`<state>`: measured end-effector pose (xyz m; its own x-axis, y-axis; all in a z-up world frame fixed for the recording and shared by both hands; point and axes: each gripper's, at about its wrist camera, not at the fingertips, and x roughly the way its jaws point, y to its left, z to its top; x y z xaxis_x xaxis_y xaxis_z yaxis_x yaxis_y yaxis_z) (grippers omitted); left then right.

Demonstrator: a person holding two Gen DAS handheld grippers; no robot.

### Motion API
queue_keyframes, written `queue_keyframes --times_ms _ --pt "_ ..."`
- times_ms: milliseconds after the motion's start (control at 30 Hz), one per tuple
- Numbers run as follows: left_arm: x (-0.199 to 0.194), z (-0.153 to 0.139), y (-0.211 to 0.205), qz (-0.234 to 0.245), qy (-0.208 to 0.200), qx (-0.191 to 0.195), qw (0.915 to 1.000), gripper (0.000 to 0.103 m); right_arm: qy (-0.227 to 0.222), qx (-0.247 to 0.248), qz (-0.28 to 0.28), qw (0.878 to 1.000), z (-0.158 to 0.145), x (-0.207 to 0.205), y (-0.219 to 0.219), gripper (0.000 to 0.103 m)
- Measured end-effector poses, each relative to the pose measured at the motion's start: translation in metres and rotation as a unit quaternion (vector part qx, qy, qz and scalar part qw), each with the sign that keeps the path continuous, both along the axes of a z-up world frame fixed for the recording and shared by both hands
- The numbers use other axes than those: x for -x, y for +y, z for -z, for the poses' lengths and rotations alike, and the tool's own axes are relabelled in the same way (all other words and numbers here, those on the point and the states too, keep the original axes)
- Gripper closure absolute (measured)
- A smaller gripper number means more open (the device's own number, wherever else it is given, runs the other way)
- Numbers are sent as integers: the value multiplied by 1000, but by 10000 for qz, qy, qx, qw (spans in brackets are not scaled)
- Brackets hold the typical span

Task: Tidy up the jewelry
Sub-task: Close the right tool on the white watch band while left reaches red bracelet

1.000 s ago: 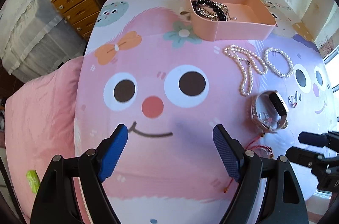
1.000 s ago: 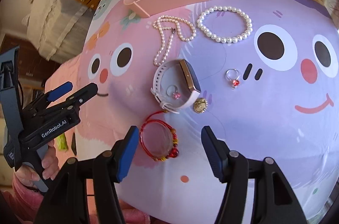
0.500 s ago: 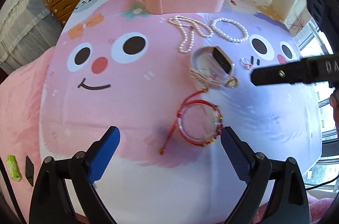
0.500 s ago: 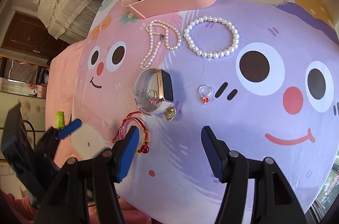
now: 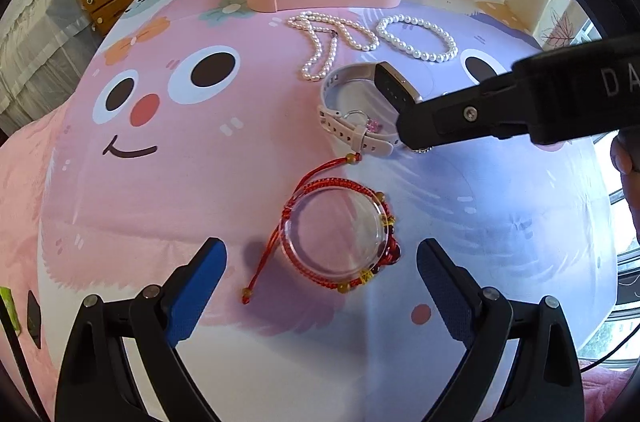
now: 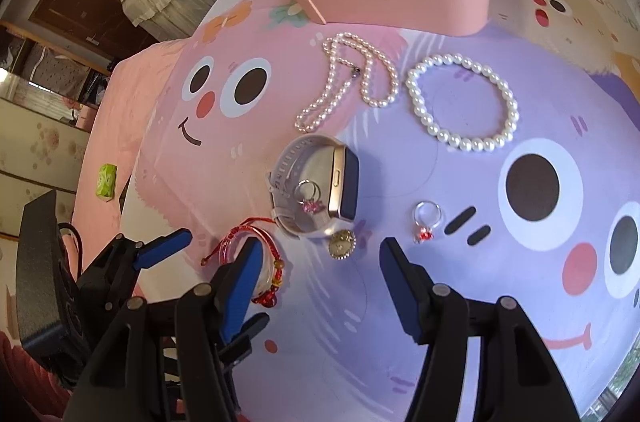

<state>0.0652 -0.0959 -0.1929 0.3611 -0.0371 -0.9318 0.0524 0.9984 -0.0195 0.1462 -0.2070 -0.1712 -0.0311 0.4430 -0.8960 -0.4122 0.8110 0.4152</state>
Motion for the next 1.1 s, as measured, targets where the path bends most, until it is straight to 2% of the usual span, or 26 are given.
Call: queue_keyframes --times_ms 67,200,367,500,567,633,733,833,1100 --pt "-3 3 -2 22 -28 -55 10000 8 -40 29 -39 10000 2 -3 2 43" --pt "-7 10 -6 -100 -21 -134 9999 8 -62 51 -117 9999 7 -8 4 53" --pt "-9 12 -3 -271 -122 30 9996 8 -136 56 -218 9997 9 -11 5 57" --pt "-8 12 -3 -222 -295 16 9993 8 -278 88 -261 9992 10 -14 9 61" --pt "-5 11 -3 -285 -355 16 9990 13 -283 111 -226 9993 11 -16 9 65" --pt "-1 9 -6 -293 -432 14 9986 26 -236 63 -189 9995 12 -17 8 71" --pt "3 6 -12 -131 -483 16 9987 40 -216 63 -187 9996 14 -19 9 81" --pt "2 4 -12 -129 -455 43 9989 41 -249 36 -278 9993 12 -18 10 88" --pt "2 2 -11 -182 -396 63 9990 43 -361 88 -292 9989 9 -19 9 93"
